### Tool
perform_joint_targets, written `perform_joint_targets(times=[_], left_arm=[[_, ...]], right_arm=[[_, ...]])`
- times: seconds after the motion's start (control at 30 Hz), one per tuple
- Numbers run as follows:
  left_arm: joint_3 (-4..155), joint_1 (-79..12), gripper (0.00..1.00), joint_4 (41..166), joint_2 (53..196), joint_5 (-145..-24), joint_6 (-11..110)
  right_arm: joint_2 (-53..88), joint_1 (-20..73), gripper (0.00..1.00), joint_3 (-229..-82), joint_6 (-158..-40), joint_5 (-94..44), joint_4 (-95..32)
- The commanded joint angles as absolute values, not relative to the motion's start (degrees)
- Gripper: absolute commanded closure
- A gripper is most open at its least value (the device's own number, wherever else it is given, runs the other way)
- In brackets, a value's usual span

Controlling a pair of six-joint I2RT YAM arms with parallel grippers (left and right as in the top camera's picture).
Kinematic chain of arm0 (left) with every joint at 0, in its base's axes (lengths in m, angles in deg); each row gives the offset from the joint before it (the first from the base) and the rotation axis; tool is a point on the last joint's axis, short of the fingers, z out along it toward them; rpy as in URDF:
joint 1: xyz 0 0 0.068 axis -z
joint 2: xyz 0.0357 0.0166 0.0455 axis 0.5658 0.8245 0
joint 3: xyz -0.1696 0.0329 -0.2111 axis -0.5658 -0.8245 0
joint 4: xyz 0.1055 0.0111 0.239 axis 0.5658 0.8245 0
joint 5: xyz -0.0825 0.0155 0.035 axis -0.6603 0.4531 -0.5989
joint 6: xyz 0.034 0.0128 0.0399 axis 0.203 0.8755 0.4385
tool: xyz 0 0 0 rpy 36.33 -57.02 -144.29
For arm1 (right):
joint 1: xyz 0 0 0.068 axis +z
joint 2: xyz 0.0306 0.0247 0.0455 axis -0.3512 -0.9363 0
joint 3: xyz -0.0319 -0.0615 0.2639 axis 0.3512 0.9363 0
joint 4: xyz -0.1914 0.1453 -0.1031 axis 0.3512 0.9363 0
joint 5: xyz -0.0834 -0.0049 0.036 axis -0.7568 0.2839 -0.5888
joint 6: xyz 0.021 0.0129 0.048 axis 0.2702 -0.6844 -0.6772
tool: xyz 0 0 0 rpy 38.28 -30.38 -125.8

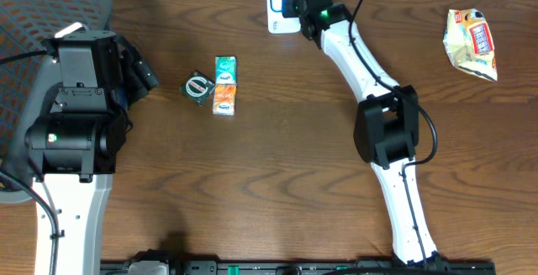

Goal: Scan the item barcode
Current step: 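Carry the wipes pack right and drop it beside the yellow bag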

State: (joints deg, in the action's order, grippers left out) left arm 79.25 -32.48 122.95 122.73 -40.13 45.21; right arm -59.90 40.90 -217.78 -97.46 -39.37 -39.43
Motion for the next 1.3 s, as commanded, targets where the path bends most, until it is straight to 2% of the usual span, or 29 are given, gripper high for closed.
perform_joint_targets(times=[0.0, 0.07, 0.3, 0.43, 0.5, 0.53, 0.57, 0.6, 0.63, 0.67, 0.97, 1.2, 1.27], left_arm=[[80.0, -32.7, 0.02, 123.0, 122.3, -39.6, 44.9], [80.0, -32.7, 0.02, 123.0, 122.3, -39.6, 44.9], [80.0, -32.7, 0.02, 123.0, 122.3, -39.6, 44.9], [80.0, -32.7, 0.02, 123.0, 122.3, -39.6, 44.9], [80.0, -32.7, 0.02, 123.0, 122.3, -39.6, 44.9], [80.0, -32.7, 0.02, 123.0, 122.3, -39.6, 44.9], [80.0, -32.7, 0.02, 123.0, 122.3, -39.6, 44.9], [80.0, -32.7, 0.02, 123.0, 122.3, -39.6, 44.9], [80.0, -32.7, 0.02, 123.0, 122.3, -39.6, 44.9], [80.0, -32.7, 0.02, 123.0, 122.3, -39.6, 44.9], [80.0, -32.7, 0.02, 123.0, 122.3, -39.6, 44.9], [80.0, -32.7, 0.02, 123.0, 122.3, -39.6, 44.9], [80.0, -32.7, 0.02, 123.0, 122.3, -39.6, 44.9]], right_arm=[[-52.0, 37.0, 0.99, -219.8, -97.5, -43.0, -36.1], [-50.0, 34.0, 0.99, -219.8, -96.8, -46.0, -29.9], [-49.8, 25.1, 0.99, -217.8, -81.2, -48.2, -12.9], [-49.8, 19.3, 0.99, -212.6, -77.4, -48.3, -9.8], [-49.8, 13.9, 0.99, -207.4, -79.1, -54.6, -9.0], [-49.8, 12.3, 0.81, -206.1, -82.0, -56.9, -8.5], [-49.8, 11.2, 0.56, -205.1, -83.6, -57.3, -8.2], [-49.8, 9.3, 0.14, -203.5, -84.8, -56.0, -7.0], [-49.8, 8.7, 0.04, -203.2, -85.3, -55.4, -6.5], [-49.8, 7.7, 0.01, -202.6, -85.6, -53.6, -5.7], [-47.6, 8.2, 0.01, -202.5, -89.4, -46.1, -1.9], [-36.3, 13.5, 0.01, -202.5, -91.6, -42.5, -1.3], [-31.0, 16.9, 0.01, -202.5, -91.8, -34.0, -0.2]])
